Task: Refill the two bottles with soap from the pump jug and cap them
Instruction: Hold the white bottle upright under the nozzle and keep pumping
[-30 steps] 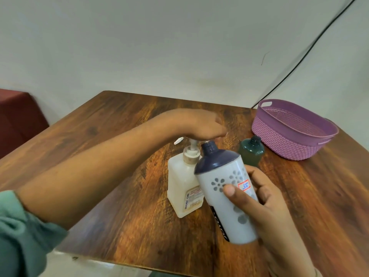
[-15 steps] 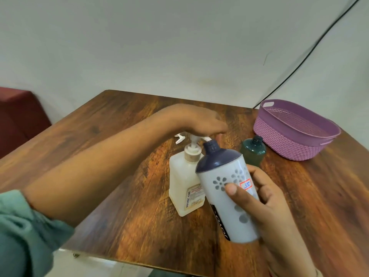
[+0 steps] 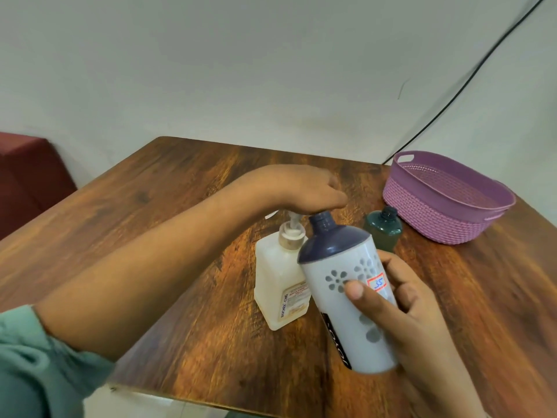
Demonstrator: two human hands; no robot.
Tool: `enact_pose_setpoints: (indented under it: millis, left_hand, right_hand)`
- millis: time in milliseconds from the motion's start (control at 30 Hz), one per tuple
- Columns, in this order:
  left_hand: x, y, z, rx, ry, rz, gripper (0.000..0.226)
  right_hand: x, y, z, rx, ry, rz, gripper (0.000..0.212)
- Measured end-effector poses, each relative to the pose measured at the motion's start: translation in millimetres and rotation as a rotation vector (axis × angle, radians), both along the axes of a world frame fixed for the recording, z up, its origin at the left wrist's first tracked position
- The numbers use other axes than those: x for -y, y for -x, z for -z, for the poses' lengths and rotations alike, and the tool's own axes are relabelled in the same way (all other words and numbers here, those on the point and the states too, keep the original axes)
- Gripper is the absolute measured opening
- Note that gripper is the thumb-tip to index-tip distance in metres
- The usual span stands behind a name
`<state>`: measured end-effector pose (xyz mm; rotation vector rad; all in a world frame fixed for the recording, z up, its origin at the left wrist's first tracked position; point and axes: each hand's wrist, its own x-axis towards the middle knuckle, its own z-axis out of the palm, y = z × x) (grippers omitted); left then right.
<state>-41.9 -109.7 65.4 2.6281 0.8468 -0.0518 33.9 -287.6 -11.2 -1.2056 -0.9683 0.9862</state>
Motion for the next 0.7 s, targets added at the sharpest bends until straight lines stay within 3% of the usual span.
enact_pose_setpoints:
  millis: [167, 267, 400, 533, 700]
  left_hand:
    - [5, -1, 13, 0.048, 0.270, -0.018, 0.027]
    - [3, -1, 11, 0.051, 0.246, -0.029, 0.025]
    - [0, -1, 1, 0.109, 0.012, -0.028, 0.024]
    - [4, -1, 12, 0.142, 0.277, -0.030, 0.023]
    - [7, 0, 15, 0.141, 0.258, -0.062, 0.026]
  right_hand:
    - [-2, 0, 4, 0.022, 0.025, 0.002, 0.055]
    - [0, 1, 4, 0.021, 0.026, 0.008, 0.053]
    - [1, 0, 1, 0.019, 0.014, 0.009, 0.052]
    - [2, -1, 2, 0.033, 0.024, 0.000, 0.054]
    - [2, 1, 7, 0.027, 0.037, 0.015, 0.053]
